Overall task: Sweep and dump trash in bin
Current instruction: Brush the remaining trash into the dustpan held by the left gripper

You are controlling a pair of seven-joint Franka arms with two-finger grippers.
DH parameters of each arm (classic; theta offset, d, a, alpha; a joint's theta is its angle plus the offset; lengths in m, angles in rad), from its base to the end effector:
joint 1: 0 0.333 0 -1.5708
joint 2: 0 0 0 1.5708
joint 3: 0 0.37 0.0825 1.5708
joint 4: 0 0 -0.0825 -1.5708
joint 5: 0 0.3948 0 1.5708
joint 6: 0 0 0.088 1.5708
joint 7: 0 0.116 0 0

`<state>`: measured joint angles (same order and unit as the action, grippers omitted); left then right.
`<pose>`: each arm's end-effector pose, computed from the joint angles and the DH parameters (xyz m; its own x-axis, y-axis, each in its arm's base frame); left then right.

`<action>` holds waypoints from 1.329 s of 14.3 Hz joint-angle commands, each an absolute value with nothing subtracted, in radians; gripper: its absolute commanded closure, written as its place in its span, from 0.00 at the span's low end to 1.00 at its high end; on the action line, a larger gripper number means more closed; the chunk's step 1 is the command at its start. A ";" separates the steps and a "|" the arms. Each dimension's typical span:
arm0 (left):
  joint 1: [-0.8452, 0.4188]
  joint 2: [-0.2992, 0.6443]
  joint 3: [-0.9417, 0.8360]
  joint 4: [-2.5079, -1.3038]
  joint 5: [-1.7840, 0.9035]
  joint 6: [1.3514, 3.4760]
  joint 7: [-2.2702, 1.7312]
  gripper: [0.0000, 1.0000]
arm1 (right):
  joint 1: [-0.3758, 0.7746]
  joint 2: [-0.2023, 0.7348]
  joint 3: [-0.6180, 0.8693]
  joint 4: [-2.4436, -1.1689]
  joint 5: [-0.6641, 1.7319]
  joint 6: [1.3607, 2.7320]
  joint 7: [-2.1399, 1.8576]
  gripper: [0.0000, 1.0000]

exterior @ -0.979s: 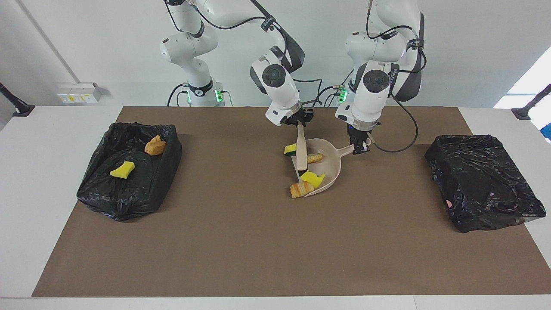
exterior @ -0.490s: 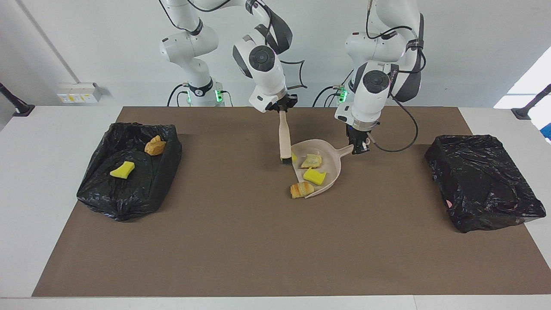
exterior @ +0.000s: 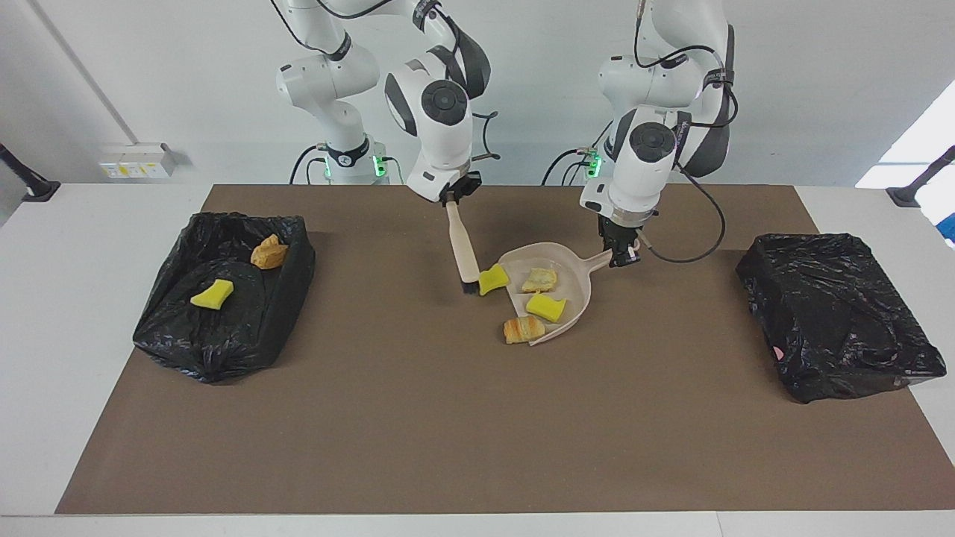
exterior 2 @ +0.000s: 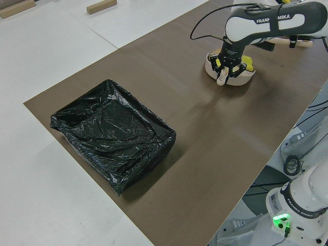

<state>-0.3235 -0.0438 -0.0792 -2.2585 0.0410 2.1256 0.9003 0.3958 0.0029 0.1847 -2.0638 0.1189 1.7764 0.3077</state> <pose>0.4689 -0.1977 0.4118 0.2396 -0.9672 -0.0840 -0.9686 -0.2441 0.0476 0.4299 0.2954 0.4518 0.9262 0.2205 -0.3057 0.2275 -0.9737 -0.0129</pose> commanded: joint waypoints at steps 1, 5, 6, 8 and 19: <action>-0.334 -0.052 -0.071 -2.278 0.032 2.151 0.873 1.00 | 0.362 0.058 0.196 -2.051 0.039 1.827 0.239 1.00; -0.334 -0.052 -0.071 -2.278 0.032 2.151 0.873 1.00 | 0.344 0.146 0.196 -2.000 -0.011 1.890 0.222 1.00; -0.334 -0.052 -0.071 -2.278 0.032 2.151 0.873 1.00 | 0.344 0.173 0.196 -1.979 -0.009 1.905 0.222 1.00; -0.334 -0.052 -0.071 -2.281 0.031 2.151 0.873 1.00 | 0.353 0.207 0.198 -1.964 0.008 1.948 0.235 1.00; -0.334 -0.055 -0.071 -2.284 0.020 2.151 0.859 1.00 | 0.526 0.336 0.202 -1.827 0.168 2.046 0.409 1.00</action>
